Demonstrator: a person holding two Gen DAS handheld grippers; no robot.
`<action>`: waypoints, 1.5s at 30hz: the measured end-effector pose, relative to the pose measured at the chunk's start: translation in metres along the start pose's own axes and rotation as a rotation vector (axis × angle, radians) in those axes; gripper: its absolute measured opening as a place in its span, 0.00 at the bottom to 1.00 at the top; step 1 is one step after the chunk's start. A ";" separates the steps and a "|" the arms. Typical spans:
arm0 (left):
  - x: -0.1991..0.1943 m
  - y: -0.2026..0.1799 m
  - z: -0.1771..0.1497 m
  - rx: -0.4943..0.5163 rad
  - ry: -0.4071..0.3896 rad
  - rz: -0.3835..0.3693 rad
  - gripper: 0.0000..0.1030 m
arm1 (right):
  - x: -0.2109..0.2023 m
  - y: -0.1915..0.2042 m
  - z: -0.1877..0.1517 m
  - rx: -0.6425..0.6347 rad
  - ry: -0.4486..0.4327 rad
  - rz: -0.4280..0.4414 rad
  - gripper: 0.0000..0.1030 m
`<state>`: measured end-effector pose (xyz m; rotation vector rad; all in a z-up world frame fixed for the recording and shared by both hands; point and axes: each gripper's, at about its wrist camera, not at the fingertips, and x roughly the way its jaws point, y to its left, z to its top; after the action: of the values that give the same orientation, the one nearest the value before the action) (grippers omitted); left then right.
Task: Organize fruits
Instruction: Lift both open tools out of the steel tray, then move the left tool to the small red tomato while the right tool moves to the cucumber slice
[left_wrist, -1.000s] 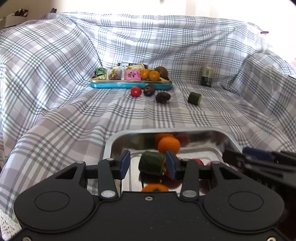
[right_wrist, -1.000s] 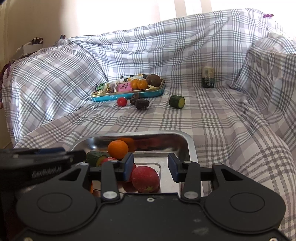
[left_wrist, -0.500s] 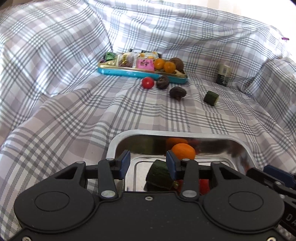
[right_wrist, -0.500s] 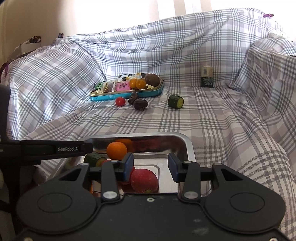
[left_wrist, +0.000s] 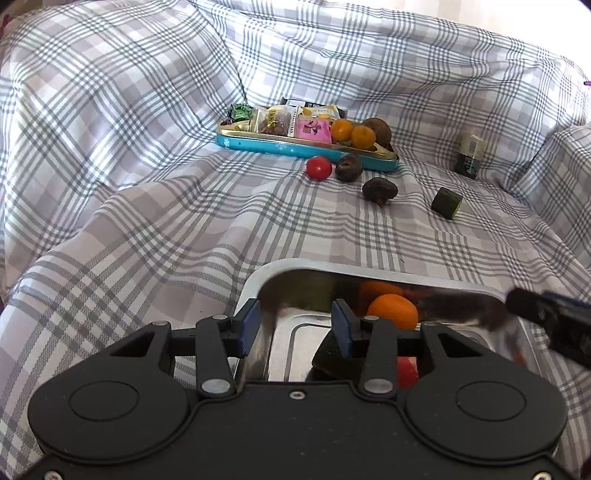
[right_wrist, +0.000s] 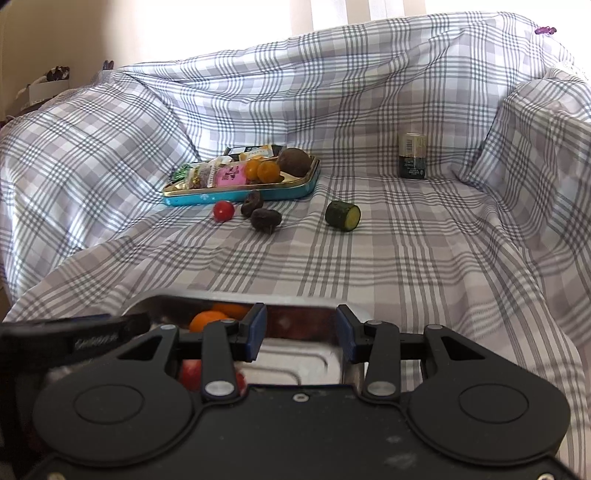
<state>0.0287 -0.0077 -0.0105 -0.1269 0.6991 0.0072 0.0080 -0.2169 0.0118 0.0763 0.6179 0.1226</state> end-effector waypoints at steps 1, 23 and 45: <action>0.000 -0.001 0.000 0.010 0.004 0.001 0.49 | 0.006 -0.001 0.003 0.002 0.004 -0.003 0.42; 0.034 -0.019 0.058 0.139 0.040 -0.069 0.49 | 0.081 -0.003 0.035 0.003 0.059 -0.003 0.42; 0.115 -0.034 0.129 0.250 -0.074 -0.026 0.49 | 0.151 -0.009 0.100 -0.028 -0.031 -0.064 0.42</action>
<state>0.2015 -0.0297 0.0176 0.1033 0.6194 -0.0996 0.1890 -0.2088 0.0052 0.0315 0.5868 0.0681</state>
